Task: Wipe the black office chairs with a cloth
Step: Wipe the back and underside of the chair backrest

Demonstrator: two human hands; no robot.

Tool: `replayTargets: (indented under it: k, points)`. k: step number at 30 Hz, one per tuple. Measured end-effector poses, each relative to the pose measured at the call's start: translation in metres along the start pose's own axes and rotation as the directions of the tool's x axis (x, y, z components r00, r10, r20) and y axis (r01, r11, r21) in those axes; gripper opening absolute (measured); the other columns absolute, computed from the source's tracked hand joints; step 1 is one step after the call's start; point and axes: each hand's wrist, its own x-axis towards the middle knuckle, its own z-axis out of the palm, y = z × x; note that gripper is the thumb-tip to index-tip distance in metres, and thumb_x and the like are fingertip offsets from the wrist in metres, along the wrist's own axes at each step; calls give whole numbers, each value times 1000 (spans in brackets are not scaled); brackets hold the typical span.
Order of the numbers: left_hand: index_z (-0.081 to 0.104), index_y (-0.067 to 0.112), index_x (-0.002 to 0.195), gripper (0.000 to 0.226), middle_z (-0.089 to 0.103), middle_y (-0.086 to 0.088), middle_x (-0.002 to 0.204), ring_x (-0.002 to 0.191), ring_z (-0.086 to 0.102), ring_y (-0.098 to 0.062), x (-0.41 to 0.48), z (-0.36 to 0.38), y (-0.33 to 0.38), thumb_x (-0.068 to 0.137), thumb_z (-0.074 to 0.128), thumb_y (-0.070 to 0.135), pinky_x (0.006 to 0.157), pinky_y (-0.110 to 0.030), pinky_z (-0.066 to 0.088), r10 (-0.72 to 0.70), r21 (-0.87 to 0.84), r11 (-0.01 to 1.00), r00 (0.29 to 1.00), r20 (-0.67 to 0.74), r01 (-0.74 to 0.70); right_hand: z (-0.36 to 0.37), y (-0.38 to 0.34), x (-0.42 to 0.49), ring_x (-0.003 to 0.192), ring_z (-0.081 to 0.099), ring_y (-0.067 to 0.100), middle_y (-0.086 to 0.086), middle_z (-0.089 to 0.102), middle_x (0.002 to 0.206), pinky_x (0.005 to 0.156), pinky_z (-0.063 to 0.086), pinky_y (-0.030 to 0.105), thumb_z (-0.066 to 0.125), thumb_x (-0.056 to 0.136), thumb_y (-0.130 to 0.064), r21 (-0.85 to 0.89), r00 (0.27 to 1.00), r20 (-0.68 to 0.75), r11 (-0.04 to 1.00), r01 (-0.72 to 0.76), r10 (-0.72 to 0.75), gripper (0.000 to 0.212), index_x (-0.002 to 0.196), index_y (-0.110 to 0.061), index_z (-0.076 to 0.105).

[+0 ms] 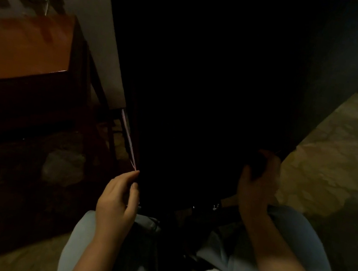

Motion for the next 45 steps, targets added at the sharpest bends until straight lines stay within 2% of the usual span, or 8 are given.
replayTargets:
  k: [5, 9, 14, 21, 26, 38, 42, 45]
  points:
    - [60, 14, 124, 45, 60, 8, 114, 106, 57, -4, -2, 0, -1, 91, 40, 38, 88, -22, 46, -50, -25, 998, 999, 5, 51, 13, -70, 2, 108, 50, 10, 10, 57, 112, 98, 34, 11, 57, 76, -1, 92, 928, -106, 925, 368, -358, 39, 111, -15, 55]
    - [58, 25, 120, 25, 62, 16, 109, 104, 57, 7, -1, -4, -2, 97, 51, 20, 86, -13, 46, -133, -83, 988, 991, 5, 133, 53, -45, -54, 103, 49, 18, -3, 47, 115, 90, 42, 22, 48, 75, -15, 0, 767, 317, 809, 588, -558, 41, 114, -25, 53]
    - [60, 25, 116, 26, 63, 19, 106, 101, 57, 11, -4, -9, -2, 97, 51, 11, 80, -4, 43, -208, -177, 961, 977, 45, 213, 62, -8, -84, 97, 48, 19, -4, 54, 106, 59, 57, 28, 41, 69, -16, -58, 611, 625, 751, 658, -487, 41, 95, -19, 73]
    - [66, 19, 111, 22, 64, 18, 100, 96, 56, 16, -4, -8, -1, 97, 52, 10, 76, 0, 40, -241, -199, 950, 970, 21, 241, 21, -151, 1, 108, 54, 25, 9, 59, 114, 101, 42, 24, 54, 88, 4, 71, 593, 185, 613, 787, -784, 31, 112, -7, 70]
    - [65, 20, 108, 22, 65, 15, 99, 95, 57, 14, -7, -12, 0, 98, 49, 9, 75, -1, 41, -278, -257, 926, 960, 39, 278, 12, -214, 30, 107, 56, 26, 13, 60, 113, 93, 50, 38, 57, 95, -7, 91, 619, -123, 612, 785, -776, 23, 116, -6, 68]
    - [64, 23, 105, 25, 66, 12, 99, 93, 58, 12, -7, -18, 0, 100, 44, 9, 76, -2, 42, -355, -325, 886, 935, -14, 331, 85, -62, -96, 98, 55, 21, 8, 68, 108, 72, 57, 28, 84, 65, -1, 209, 272, 680, 536, 818, -681, 42, 105, -6, 72]
    - [56, 38, 107, 28, 62, 17, 105, 99, 56, 11, -8, -14, -3, 97, 51, 12, 83, -12, 48, -278, -195, 941, 960, 17, 276, 74, -33, -82, 114, 46, 21, 4, 61, 122, 88, 53, 36, 57, 86, -7, 84, 331, 783, 616, 783, -527, 30, 114, -13, 66]
    - [51, 30, 124, 32, 55, 10, 124, 116, 47, 5, -11, -3, -4, 95, 54, 19, 99, -22, 43, -120, -14, 993, 992, -26, 119, 54, -13, -54, 100, 45, 23, 3, 55, 109, 85, 47, 32, 41, 71, -12, 23, 462, 667, 636, 772, -585, 40, 107, -17, 55]
